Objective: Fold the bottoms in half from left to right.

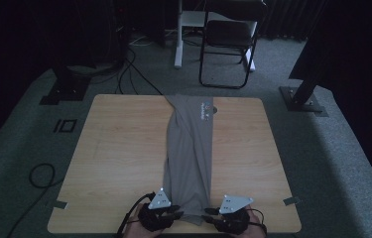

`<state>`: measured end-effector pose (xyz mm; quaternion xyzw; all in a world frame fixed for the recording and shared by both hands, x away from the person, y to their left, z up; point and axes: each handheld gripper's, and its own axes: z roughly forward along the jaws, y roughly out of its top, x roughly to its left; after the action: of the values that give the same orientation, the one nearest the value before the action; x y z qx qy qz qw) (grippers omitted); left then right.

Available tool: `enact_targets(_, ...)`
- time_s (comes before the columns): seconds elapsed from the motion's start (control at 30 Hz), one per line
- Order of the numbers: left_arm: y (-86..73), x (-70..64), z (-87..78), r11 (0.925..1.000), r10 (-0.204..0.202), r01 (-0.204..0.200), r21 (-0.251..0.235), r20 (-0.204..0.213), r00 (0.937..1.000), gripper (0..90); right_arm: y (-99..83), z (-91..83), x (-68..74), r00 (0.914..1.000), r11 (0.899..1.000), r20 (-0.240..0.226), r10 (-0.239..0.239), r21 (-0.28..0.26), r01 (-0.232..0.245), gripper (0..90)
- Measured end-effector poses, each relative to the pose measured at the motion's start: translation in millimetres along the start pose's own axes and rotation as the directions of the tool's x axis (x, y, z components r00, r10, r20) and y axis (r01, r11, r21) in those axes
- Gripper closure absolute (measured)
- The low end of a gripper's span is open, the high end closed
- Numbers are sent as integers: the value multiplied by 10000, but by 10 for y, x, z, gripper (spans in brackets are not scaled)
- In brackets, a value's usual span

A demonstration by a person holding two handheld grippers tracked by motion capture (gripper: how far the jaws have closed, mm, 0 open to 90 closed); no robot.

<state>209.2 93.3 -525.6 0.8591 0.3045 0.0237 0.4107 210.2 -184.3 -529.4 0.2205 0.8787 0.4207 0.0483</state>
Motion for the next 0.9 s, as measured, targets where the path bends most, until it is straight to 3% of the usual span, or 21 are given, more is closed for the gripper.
enact_targets(0.17,-114,57,56,9990,-362,361,249,33,9993,719,-23,114,34,9993,9985,-310,-186,507,201,695)
enact_targets(0.3,-61,115,-16,9990,-412,410,-192,-94,9991,666,5,116,-3,9998,9998,-157,119,179,-116,578)
enact_targets(0.37,-2,160,-48,9988,-319,305,-394,-348,9989,638,36,102,-48,9995,9995,54,299,-111,-298,556)
enact_targets(0.5,153,347,-45,9960,-430,351,-817,-966,9944,617,145,146,-201,9932,9975,997,604,-414,-565,554)
enact_targets(0.6,273,524,19,9942,-544,397,-996,-1491,9873,617,241,240,-352,9849,9961,1536,796,-494,-729,553)
enact_targets(0.7,383,713,146,9937,-701,513,-992,-1967,9780,616,349,365,-516,9699,9965,2302,788,-469,-698,553)
enact_targets(0.77,438,830,239,9944,-744,541,-904,-2388,9682,616,438,457,-642,9581,9962,2744,821,-506,-709,551)
enact_targets(0.87,486,970,362,9940,-968,771,-776,-2946,9507,619,539,562,-811,9470,9923,2999,1151,-778,-959,551)
enact_targets(0.9,495,1009,393,9938,-1029,852,-713,-3005,9482,625,576,607,-874,9416,9906,3117,1277,-873,-1054,551)
